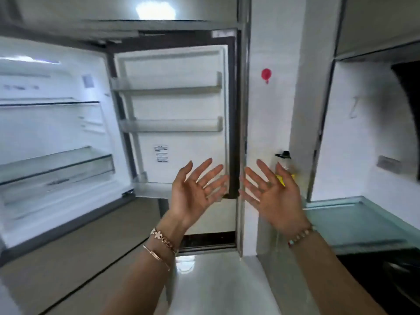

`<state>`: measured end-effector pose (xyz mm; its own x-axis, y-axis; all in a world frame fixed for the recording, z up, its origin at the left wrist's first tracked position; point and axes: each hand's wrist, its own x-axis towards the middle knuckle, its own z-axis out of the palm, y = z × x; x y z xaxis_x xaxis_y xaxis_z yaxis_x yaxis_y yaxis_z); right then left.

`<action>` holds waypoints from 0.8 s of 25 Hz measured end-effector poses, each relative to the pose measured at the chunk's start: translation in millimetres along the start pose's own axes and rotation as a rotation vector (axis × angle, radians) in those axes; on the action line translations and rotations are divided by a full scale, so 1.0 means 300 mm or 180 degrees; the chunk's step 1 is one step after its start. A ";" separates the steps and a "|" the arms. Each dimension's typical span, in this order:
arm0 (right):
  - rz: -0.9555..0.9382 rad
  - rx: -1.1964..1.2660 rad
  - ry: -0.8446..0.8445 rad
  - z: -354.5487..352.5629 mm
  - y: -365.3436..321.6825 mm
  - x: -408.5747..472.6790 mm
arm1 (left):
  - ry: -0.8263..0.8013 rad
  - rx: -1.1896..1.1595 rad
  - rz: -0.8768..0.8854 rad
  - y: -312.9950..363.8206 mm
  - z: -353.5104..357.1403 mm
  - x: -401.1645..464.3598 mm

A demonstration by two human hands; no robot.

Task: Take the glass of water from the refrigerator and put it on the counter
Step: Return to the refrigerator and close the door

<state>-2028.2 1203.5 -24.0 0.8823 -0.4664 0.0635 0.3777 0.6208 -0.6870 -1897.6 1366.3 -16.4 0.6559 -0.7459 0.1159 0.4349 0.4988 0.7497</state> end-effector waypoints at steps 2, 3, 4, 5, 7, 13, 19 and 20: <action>0.0248 -0.0051 -0.0234 0.106 0.136 0.127 | 0.0285 0.0028 0.0248 0.114 -0.129 -0.029; 0.0374 -0.0071 -0.0353 0.167 0.206 0.183 | 0.0395 0.0033 0.0381 0.169 -0.195 -0.043; 0.0482 -0.0077 -0.0432 0.220 0.269 0.235 | 0.0487 0.0027 0.0489 0.218 -0.254 -0.051; 0.0551 -0.0079 -0.0490 0.265 0.321 0.283 | 0.0578 0.0021 0.0574 0.266 -0.306 -0.052; 0.0692 -0.0071 -0.0640 0.333 0.395 0.368 | 0.0712 0.0033 0.0677 0.338 -0.394 -0.039; 0.0828 -0.0048 -0.0841 0.426 0.494 0.550 | 0.0780 0.0013 0.0833 0.441 -0.525 0.009; 0.0874 -0.0052 -0.1067 0.451 0.491 0.689 | 0.0837 0.0111 0.0954 0.497 -0.534 0.077; 0.0875 -0.0067 -0.1099 0.448 0.477 0.709 | 0.0839 0.0139 0.0968 0.490 -0.527 0.100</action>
<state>-1748.8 1277.9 -11.4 0.9926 -0.0456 0.1121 0.1132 0.6777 -0.7265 -1716.4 1487.0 -5.6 0.8888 -0.4256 0.1697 0.1739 0.6559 0.7345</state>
